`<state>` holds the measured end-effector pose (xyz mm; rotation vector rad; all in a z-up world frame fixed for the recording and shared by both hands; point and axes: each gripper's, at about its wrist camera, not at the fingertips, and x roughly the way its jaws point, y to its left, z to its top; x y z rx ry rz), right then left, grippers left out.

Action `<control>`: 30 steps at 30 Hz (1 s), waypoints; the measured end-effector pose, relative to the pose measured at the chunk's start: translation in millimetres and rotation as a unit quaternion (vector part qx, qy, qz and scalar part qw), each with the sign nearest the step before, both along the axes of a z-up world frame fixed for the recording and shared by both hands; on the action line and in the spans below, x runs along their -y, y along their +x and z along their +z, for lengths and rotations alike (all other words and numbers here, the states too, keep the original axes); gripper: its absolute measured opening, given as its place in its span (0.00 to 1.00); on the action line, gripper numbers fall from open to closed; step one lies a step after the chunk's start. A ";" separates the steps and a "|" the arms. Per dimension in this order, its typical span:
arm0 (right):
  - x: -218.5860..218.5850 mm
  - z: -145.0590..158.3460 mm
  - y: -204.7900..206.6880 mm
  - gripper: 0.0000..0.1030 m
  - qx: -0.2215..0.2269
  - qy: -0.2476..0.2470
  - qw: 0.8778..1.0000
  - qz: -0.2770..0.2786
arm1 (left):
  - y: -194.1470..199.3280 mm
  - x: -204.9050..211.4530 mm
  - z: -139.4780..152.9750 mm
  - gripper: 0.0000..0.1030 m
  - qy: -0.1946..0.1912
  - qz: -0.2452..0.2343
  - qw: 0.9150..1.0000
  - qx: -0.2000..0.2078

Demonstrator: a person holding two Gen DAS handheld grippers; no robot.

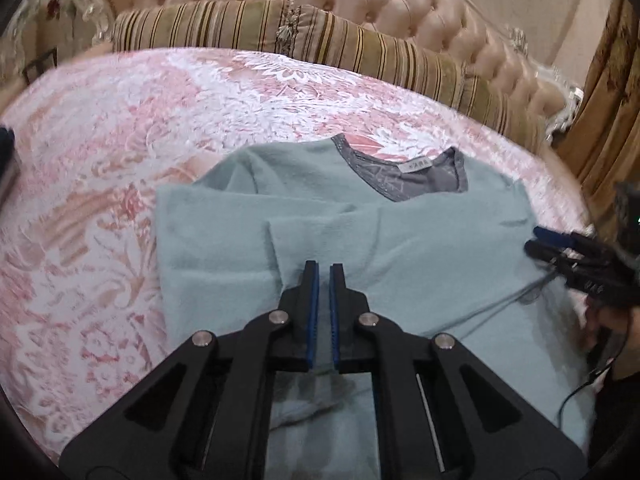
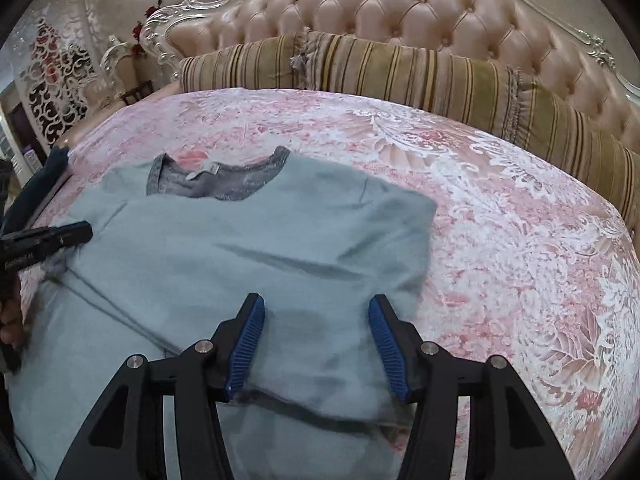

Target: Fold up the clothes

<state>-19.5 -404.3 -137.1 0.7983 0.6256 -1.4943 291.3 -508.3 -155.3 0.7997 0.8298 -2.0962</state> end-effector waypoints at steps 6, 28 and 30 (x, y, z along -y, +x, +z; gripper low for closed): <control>-6.0 3.9 -1.3 0.53 0.007 -0.011 1.000 -0.005 | 16.4 2.7 4.4 0.07 0.024 0.019 0.999 -0.045; 15.9 35.0 -36.1 0.55 -0.006 -0.046 0.998 -0.035 | 7.4 25.3 17.1 0.09 -0.042 0.058 0.997 0.033; 28.1 33.4 -31.2 0.55 -0.016 -0.037 0.999 -0.021 | 13.4 28.2 17.8 0.09 -0.047 0.074 0.996 0.034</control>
